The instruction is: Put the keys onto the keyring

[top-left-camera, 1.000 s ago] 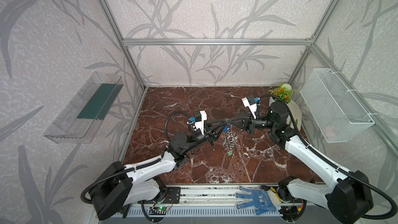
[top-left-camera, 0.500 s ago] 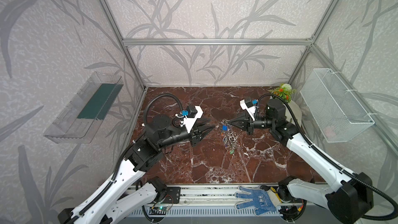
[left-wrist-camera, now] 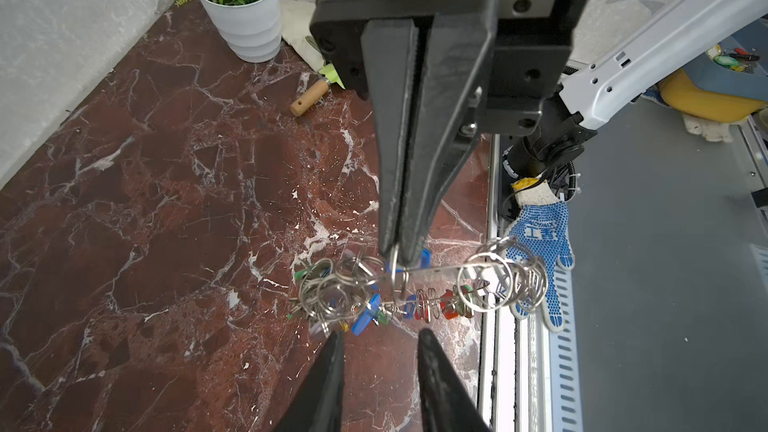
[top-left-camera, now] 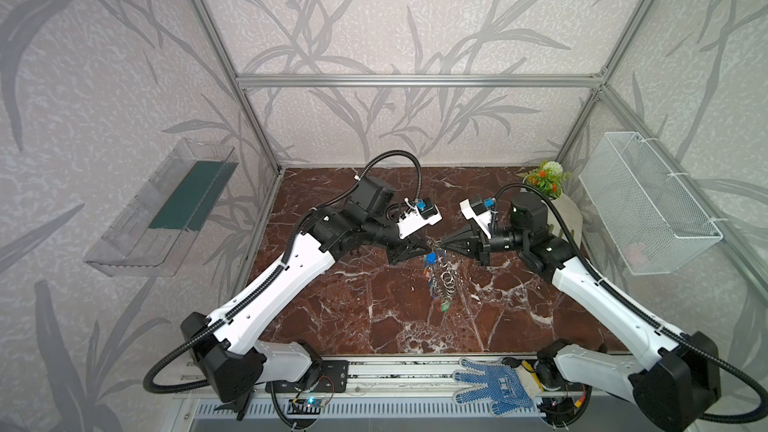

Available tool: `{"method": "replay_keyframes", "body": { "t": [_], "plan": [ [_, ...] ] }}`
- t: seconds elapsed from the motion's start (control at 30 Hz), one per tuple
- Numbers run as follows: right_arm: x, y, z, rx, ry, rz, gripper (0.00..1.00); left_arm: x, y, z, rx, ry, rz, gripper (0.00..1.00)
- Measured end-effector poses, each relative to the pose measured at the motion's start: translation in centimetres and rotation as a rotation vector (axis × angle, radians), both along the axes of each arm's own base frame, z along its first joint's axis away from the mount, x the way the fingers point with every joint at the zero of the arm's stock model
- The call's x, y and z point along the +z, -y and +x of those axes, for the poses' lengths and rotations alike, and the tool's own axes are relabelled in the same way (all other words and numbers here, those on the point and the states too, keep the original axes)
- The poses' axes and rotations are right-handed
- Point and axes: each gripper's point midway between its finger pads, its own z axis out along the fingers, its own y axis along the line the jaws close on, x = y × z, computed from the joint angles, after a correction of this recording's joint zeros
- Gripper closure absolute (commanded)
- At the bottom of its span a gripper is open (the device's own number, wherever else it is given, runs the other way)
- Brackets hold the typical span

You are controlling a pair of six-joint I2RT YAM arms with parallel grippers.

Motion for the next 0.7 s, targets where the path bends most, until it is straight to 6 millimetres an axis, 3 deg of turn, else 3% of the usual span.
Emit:
{"method": "replay_keyframes", "body": {
  "t": [0.2,0.4,0.7],
  "plan": [
    [-0.2,0.0,-0.2,0.008,-0.003,-0.006,1.00,0.9,0.6,-0.1,-0.054,-0.002,0.005,0.80],
    [-0.4,-0.1,-0.3,0.012,-0.006,-0.010,1.00,0.5,0.6,-0.9,-0.094,-0.043,0.020,0.74],
    [-0.5,-0.2,-0.5,0.018,-0.013,-0.015,1.00,0.4,1.4,-0.8,-0.114,-0.061,0.019,0.80]
  ]
}}
